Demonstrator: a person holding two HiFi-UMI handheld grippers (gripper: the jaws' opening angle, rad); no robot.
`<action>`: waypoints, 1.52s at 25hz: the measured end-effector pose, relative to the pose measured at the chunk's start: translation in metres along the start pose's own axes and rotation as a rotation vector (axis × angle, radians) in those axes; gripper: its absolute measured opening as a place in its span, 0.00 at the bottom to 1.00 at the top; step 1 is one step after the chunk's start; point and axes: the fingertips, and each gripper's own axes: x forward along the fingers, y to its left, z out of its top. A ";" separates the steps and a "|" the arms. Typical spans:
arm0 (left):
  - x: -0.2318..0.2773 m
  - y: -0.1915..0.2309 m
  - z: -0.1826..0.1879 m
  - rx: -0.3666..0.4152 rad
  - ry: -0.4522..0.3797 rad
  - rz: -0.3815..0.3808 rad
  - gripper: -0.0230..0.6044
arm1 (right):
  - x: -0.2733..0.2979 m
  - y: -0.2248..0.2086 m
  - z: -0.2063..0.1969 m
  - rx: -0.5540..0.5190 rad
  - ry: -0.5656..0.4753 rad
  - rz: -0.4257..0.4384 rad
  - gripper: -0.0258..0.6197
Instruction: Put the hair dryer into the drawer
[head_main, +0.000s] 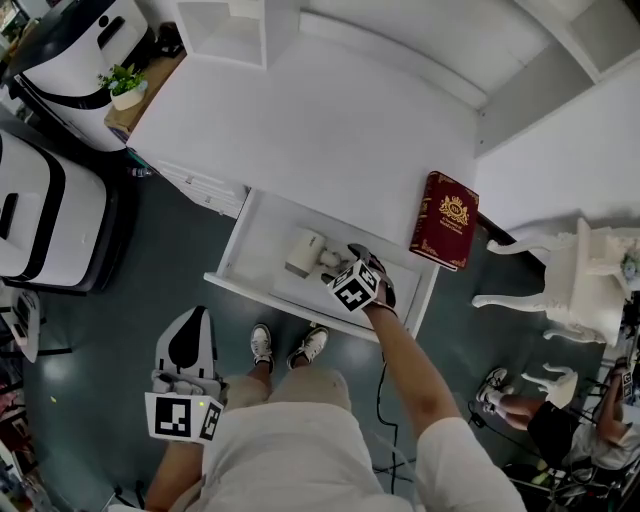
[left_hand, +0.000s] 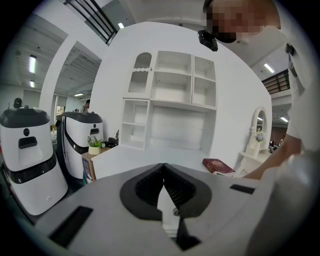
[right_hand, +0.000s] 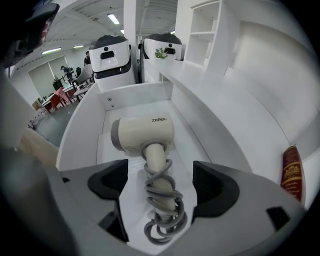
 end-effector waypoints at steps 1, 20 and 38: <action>0.002 -0.004 0.003 0.002 -0.007 -0.014 0.06 | -0.007 0.000 -0.001 0.011 -0.009 -0.005 0.66; 0.035 -0.073 0.064 0.062 -0.143 -0.255 0.06 | -0.132 0.012 -0.034 0.312 -0.207 -0.116 0.64; 0.045 -0.082 0.088 0.085 -0.218 -0.273 0.06 | -0.190 -0.002 -0.064 0.640 -0.421 -0.162 0.14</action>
